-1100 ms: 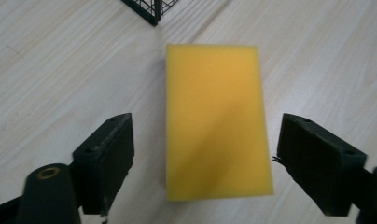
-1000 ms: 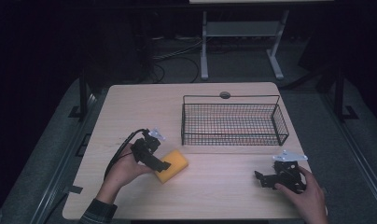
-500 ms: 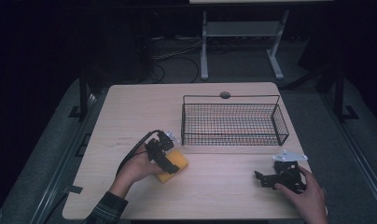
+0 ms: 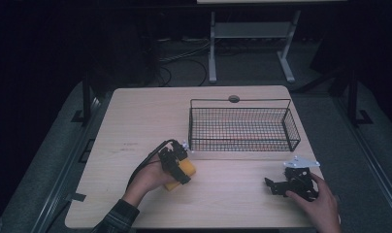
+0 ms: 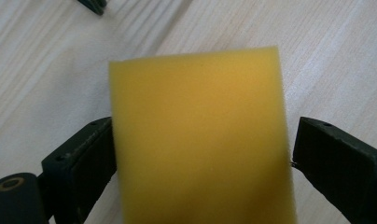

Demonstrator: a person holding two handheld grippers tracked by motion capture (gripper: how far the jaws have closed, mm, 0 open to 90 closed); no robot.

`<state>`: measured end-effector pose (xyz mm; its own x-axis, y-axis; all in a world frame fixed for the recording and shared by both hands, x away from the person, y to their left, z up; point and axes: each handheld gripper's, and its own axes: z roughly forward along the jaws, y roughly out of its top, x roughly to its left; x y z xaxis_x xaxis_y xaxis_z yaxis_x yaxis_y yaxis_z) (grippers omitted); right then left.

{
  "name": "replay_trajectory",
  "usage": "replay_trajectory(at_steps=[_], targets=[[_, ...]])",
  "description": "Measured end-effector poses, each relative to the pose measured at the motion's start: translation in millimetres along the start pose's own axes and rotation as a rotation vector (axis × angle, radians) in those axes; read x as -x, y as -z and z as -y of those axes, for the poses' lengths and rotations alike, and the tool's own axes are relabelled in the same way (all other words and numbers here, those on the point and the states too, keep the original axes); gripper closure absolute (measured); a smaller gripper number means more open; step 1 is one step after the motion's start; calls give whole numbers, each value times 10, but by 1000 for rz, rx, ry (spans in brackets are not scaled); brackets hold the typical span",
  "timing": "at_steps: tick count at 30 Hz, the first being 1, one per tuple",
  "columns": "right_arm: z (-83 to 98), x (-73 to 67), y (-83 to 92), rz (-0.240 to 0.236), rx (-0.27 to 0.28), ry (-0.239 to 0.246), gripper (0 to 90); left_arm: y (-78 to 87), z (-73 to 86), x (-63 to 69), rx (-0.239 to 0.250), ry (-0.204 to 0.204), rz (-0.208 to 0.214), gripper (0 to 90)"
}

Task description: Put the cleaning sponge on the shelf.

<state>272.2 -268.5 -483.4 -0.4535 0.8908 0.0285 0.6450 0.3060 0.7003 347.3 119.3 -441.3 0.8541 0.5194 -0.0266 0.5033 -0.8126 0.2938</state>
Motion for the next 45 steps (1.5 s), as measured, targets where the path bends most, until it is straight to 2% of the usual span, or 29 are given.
replay_trajectory(at_steps=[4, 12, 18, 21, 34, 42, 45], targets=[[0, 0, 0, 0, 0, 0, 12, -4, 5, 2, -1, -5, -11, 137], [0, 0, 0, 0, 0, 0, 12, 18, 21, -5, 3, -4, -1, 211], [0, 0, 0, 0, 0, 0, 12, 31, 32, -7, 0, -10, 2, 219], [0, 0, 0, 0, 0, 0, 12, 44, 40, -14, 17, -1, 21, 221], [0, 0, 0, 0, 0, 0, 12, 194, 24, 3, 55, -3, 51, 223], [0, 0, 0, 0, 0, 0, 12, 267, -19, 17, 70, -27, 77, 224], [0, 0, 0, 0, 0, 0, 12, 296, -33, 19, 60, -42, 73, 223]])
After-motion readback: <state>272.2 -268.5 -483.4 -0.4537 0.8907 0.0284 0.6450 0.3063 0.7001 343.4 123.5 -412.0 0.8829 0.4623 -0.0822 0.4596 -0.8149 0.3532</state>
